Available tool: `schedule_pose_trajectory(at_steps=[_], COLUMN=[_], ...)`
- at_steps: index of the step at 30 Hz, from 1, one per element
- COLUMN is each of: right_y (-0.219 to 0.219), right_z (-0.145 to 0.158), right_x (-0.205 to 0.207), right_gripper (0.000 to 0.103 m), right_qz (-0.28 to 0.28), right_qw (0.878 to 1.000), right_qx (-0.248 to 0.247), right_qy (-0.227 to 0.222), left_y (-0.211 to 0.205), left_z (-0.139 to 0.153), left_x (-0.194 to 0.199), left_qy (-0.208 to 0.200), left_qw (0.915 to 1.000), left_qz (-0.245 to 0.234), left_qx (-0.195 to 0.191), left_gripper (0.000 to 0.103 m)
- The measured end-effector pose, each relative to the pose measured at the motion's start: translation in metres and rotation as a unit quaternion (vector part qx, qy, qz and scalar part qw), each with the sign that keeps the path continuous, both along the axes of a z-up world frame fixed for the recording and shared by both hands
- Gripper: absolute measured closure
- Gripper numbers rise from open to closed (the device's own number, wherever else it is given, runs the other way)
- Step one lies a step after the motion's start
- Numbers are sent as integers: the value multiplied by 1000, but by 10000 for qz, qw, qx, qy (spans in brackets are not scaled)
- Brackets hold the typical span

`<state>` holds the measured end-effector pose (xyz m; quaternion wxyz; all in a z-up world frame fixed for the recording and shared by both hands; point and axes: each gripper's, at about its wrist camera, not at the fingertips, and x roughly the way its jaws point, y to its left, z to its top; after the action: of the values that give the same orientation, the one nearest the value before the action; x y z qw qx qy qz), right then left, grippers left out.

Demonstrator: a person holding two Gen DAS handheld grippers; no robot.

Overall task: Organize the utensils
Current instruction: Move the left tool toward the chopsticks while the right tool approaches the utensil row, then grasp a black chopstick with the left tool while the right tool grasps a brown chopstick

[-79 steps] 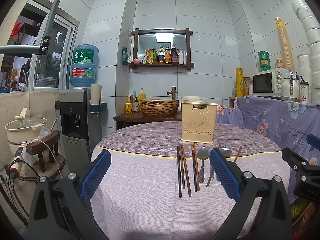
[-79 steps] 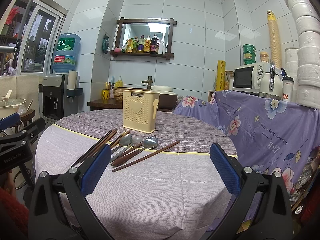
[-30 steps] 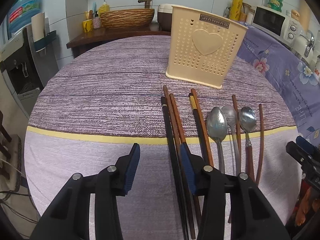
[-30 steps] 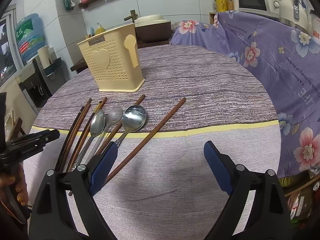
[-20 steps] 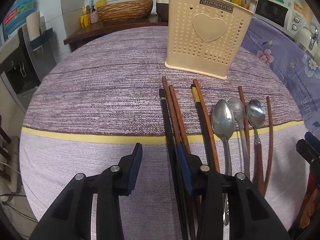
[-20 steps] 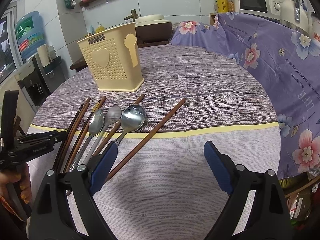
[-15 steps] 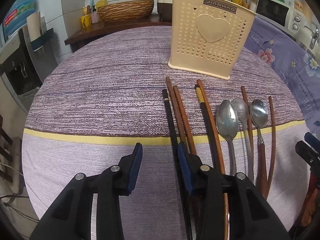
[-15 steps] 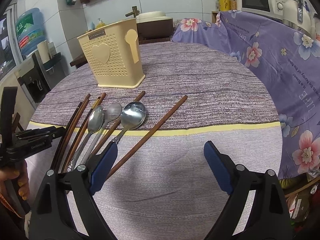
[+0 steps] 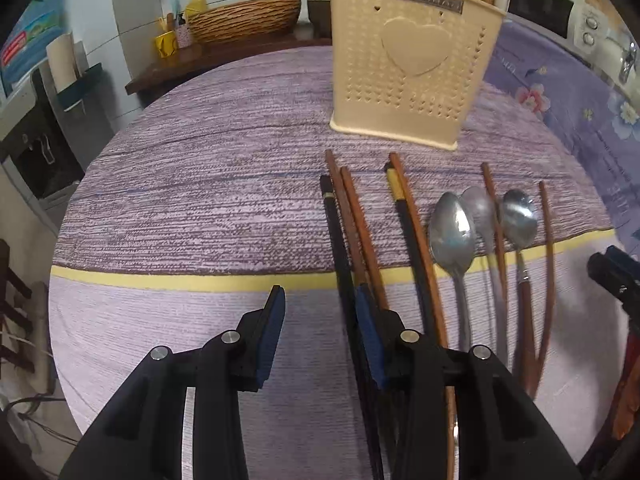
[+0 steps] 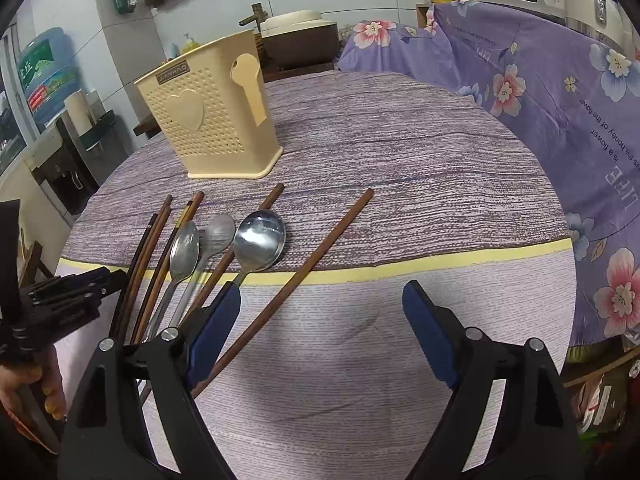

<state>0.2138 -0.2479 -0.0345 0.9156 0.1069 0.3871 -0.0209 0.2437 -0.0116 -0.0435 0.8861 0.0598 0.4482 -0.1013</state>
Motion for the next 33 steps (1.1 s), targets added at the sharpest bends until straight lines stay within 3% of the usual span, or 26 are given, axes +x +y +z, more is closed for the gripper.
schedule_pose_trajectory(at_steps=[8, 13, 23, 30, 33], right_y=[-3, -10, -16, -12, -13], right_z=[-2, -5, -12, -18, -18], right_x=[4, 16, 76, 103, 115], right_gripper=[20, 22, 62, 75, 87], right_qz=[-55, -146, -456, -591, -651], right_qw=[10000, 9993, 9954, 9939, 9930], right_qx=[11, 199, 166, -31, -137], right_qy=[58, 268, 829, 935, 972], left_y=[-3, 0, -4, -17, -20], left_z=[-3, -2, -3, -6, -7], left_x=[4, 30, 49, 64, 69], left_qy=[131, 208, 420, 391, 370], left_qw=[9997, 9993, 9987, 9985, 9984], left_qz=[-19, 105, 243, 277, 287], left_qx=[229, 284, 144, 248, 316], left_gripper=[64, 63, 66, 82, 92])
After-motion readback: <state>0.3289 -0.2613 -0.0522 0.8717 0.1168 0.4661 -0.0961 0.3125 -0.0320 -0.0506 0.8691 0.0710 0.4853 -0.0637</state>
